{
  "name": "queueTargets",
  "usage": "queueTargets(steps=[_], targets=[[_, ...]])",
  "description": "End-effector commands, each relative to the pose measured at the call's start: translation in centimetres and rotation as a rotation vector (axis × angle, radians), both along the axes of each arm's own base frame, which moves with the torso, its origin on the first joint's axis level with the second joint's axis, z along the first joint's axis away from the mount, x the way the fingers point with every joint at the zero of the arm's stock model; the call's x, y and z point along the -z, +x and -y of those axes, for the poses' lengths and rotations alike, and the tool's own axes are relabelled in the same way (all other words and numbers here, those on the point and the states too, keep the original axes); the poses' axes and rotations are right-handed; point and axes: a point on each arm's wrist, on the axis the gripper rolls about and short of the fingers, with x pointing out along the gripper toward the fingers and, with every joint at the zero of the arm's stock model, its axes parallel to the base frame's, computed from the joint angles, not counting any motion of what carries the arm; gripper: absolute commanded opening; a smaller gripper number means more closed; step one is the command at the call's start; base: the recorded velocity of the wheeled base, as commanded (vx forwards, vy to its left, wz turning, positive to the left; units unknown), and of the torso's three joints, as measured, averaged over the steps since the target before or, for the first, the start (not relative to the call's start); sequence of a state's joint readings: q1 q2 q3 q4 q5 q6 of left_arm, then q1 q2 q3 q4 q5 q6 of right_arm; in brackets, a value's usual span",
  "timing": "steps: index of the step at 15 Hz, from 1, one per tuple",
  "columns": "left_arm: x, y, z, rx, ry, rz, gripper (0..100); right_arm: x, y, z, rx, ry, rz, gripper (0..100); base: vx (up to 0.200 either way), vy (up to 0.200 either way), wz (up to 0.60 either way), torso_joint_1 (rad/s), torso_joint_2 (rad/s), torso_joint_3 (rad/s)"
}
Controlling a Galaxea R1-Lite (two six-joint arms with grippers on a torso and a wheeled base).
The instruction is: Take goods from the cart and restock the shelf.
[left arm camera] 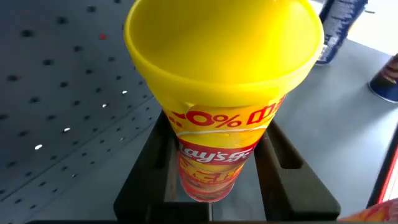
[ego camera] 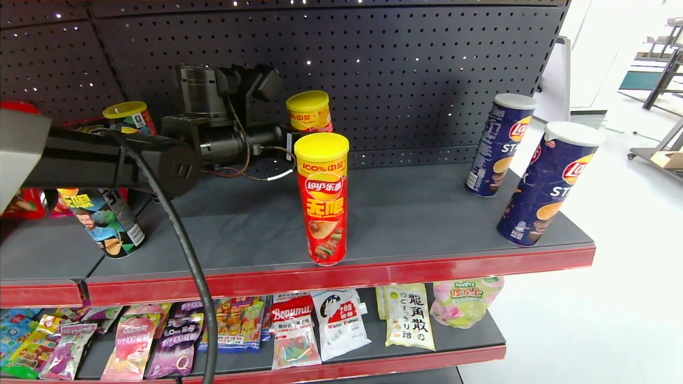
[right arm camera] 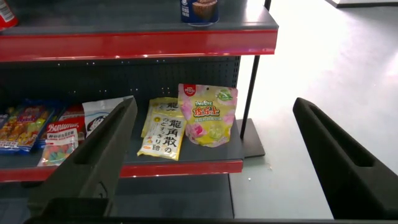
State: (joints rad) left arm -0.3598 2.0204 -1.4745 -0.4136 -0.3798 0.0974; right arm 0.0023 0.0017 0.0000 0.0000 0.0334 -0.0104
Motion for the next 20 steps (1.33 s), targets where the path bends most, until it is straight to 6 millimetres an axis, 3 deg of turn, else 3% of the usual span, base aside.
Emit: queueTargets(steps=[1, 20], targets=[[0.3, 0.2, 0.2, 0.004, 0.009, 0.001, 0, 0.0, 0.0, 0.0, -0.001, 0.0, -0.001, 100, 0.0, 0.0, 0.0, 0.0, 0.0, 0.0], [1.9, 0.8, 0.3, 0.048, 0.037, -0.022, 0, 0.0, 0.0, 0.0, -0.001, 0.0, -0.001, 100, 0.0, 0.0, 0.0, 0.0, 0.0, 0.0]])
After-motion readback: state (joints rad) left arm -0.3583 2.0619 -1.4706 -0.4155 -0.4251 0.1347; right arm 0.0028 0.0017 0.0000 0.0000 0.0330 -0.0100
